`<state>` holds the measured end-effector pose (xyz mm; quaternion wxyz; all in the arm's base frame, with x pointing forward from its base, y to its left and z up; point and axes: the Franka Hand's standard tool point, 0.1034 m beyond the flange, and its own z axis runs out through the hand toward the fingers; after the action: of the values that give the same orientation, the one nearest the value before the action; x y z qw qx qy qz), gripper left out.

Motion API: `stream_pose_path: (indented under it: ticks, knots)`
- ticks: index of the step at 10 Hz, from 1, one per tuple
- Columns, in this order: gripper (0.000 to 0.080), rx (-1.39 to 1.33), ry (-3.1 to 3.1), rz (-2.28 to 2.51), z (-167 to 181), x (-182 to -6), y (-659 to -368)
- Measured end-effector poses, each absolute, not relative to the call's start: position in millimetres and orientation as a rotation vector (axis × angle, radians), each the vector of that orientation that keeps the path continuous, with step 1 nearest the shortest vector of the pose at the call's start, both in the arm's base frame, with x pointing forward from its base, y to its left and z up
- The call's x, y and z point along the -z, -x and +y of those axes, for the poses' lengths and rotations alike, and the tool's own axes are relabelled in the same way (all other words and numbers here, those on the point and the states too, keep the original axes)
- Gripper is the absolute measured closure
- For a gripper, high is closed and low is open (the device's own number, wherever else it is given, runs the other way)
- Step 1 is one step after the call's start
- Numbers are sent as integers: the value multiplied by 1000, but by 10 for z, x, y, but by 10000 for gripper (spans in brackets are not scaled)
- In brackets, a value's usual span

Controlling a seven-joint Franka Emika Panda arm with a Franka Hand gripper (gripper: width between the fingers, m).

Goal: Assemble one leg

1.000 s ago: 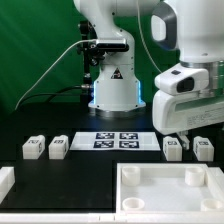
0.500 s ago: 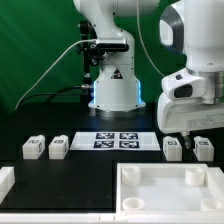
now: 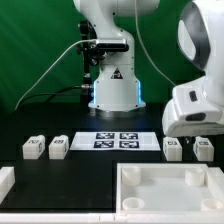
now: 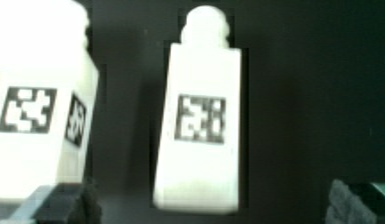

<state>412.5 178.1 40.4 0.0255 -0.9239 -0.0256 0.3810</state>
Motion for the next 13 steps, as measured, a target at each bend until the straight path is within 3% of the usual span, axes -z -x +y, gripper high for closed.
stream_pose_path:
  ticks: [4,8,10,11,12,13]
  knots:
    - [151,-1238,2824,-87,1808,-337,-4167]
    - [151,-1268,2828,-106,1867,-114,-3854]
    - [151,-1268,2828,-105,1855,-98,-3838]
    - [286,-1269,2828,-106,1855,-98,-3837]
    - [286,-1269,2828,-106,1855,-98,-3837]
    - [425,-1269,2828,-106,1855,-97,-3837]
